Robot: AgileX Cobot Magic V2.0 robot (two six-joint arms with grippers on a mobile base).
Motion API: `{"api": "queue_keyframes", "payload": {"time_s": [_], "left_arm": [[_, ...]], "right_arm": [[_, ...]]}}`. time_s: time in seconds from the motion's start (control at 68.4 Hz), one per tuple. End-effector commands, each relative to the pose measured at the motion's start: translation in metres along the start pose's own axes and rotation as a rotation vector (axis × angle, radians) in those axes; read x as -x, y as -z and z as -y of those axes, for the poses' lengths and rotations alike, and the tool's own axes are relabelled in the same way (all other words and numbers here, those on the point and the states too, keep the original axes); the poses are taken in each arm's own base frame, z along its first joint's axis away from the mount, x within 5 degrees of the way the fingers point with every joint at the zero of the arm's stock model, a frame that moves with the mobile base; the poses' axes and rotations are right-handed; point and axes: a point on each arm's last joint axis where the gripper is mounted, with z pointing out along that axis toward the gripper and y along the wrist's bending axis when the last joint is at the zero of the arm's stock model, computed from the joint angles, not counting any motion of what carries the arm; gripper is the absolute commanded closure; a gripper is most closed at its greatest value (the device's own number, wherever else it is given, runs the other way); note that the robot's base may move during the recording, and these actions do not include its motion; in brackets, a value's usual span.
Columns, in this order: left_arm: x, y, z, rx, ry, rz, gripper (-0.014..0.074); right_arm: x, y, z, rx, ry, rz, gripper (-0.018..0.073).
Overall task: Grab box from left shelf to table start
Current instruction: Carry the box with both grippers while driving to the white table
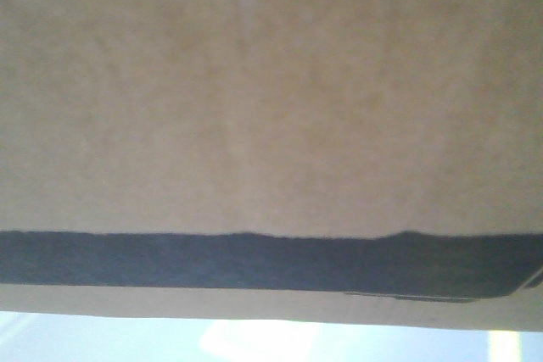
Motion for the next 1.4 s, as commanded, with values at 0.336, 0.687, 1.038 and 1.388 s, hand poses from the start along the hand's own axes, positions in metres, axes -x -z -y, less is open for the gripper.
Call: {"api": "queue_keyframes", "payload": {"time_s": [0.336,0.687,1.038,1.388], "left_arm": [[-0.0094,0.0149,0.0237,-0.306,-0.025,-0.159,0.0688],[-0.0093,0.0148,0.0236,-0.305,-0.025,-0.157,0.0688],[-0.0093,0.0148,0.0236,-0.305,-0.025,-0.157,0.0688],[-0.0093,0.0148,0.0236,-0.305,-0.025,-0.157,0.0688]], "right_arm": [[0.0251,0.0081,-0.0080,0.063,0.058,0.234,0.0493],[0.0251,0.0080,-0.0080,0.063,0.058,0.234,0.0493],[0.0251,0.0080,-0.0080,0.063,0.058,0.234,0.0493],[0.0251,0.0080,-0.0080,0.063,0.058,0.234,0.0493]]}}
